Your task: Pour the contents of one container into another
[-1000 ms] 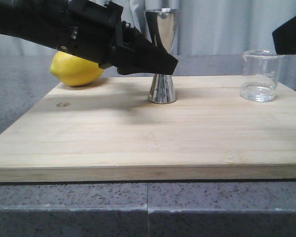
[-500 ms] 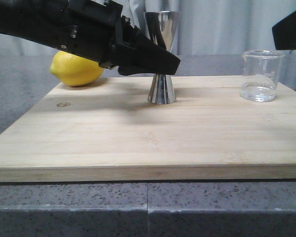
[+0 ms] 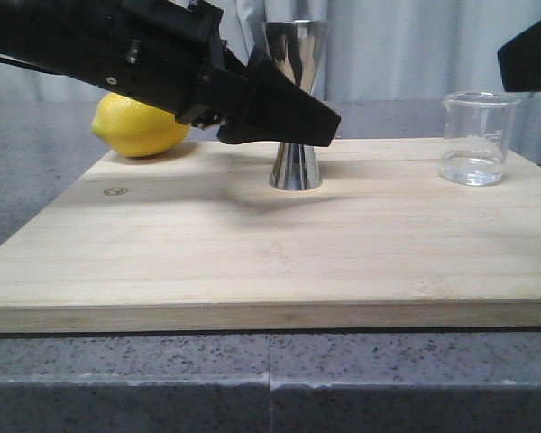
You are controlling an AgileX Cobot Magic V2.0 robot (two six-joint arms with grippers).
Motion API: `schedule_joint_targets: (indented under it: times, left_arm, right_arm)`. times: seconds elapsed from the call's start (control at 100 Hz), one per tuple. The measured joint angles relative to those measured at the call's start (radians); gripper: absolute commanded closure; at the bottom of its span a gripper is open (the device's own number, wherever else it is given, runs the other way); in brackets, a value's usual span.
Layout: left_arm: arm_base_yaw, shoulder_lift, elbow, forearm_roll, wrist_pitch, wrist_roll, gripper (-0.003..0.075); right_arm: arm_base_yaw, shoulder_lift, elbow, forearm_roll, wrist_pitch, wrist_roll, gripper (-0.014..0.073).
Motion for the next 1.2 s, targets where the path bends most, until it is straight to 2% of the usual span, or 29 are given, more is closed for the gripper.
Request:
schedule_joint_targets:
  times: [0.12,0.22,0.37,0.51,0.65,0.74,0.97,1.2]
  left_arm:
    - [0.0,-0.041,0.0,0.108,-0.025,-0.115,0.0105]
    - [0.0,-0.086,0.0,0.205,-0.031,-0.217,0.0106]
    - [0.0,-0.176,0.0,0.371,-0.05,-0.396,0.0106]
    - [0.0,-0.277,0.0,0.588,-0.048,-0.612,0.0107]
    - [0.0,-0.397,0.0,0.815,-0.022,-0.871,0.011]
    - [0.0,-0.478,0.0,0.958,0.01,-1.045,0.011]
    - [0.0,-0.689,0.0,1.3,0.125,-1.491,0.011]
    - [0.0,-0.861,0.0,1.667,0.308,-1.979,0.011]
  right_arm:
    - [0.0,0.0,-0.001,0.0,0.008,0.0,-0.0006]
    - [0.0,0.0,-0.023,-0.001,0.073,0.0,-0.0006]
    - [0.0,0.0,-0.117,-0.002,0.271,0.0,-0.0001]
    - [0.0,0.0,-0.239,-0.012,0.498,0.0,-0.0001]
    - [0.0,0.0,-0.34,-0.035,0.721,0.0,-0.0001]
    - [-0.002,-0.004,-0.376,-0.072,0.812,0.015,0.0]
    - [-0.135,-0.005,-0.385,-0.119,0.892,0.055,0.0]
    - [-0.27,-0.077,-0.385,-0.119,0.942,0.118,0.0]
